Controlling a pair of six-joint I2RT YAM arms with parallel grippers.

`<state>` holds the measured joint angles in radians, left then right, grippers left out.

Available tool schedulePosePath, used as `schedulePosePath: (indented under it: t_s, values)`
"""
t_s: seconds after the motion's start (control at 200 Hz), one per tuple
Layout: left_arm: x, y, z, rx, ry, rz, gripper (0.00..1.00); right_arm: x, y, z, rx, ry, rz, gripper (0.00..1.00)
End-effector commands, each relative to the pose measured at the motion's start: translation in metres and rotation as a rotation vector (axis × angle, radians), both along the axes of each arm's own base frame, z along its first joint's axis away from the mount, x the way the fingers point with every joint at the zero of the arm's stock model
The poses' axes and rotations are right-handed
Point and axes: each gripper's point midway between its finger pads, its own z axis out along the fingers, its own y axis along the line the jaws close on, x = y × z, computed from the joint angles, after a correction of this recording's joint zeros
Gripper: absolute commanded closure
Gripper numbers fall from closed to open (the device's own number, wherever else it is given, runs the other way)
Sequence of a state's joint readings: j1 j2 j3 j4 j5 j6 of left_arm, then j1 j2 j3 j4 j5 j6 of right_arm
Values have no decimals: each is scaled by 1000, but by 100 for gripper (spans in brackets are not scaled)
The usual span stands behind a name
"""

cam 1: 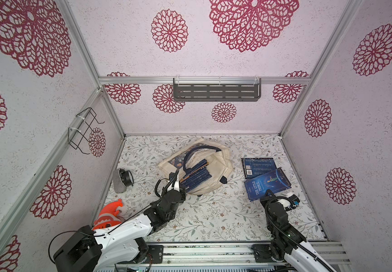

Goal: Take out the books from the canvas bag
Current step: Place the book at the center of the board.

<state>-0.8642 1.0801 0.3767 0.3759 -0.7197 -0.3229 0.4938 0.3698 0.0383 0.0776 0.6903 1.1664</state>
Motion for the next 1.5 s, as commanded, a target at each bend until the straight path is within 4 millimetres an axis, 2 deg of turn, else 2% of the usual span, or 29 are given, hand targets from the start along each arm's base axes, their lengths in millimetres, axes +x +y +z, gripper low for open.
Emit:
schedulePosePath:
  t_s: [0.0,0.21,0.415,0.68,0.906,1.061,1.166,1.491]
  values:
    - [1,-5,21,-48,-58,-8,100,5,-2,9,125,-58,-40,100]
    - [1,-6,21,-47,-57,-11,100,1,-15,-22,163,35,-122,100]
    - [1,-6,22,-48,-57,-11,100,4,-15,-46,229,112,-124,100]
    - [1,-6,23,-53,-58,-15,100,1,-25,-59,287,144,-207,97]
    - [0,-6,24,-55,-60,-16,100,22,-16,-55,295,153,-133,96]
    - [-1,-4,26,-58,-65,-14,100,28,-15,-58,285,201,-99,94]
    - [-2,-4,27,-63,-67,-16,100,25,-22,-65,283,229,-141,91]
    - [-2,-5,28,-64,-66,-22,100,35,-23,-67,266,261,-107,67]
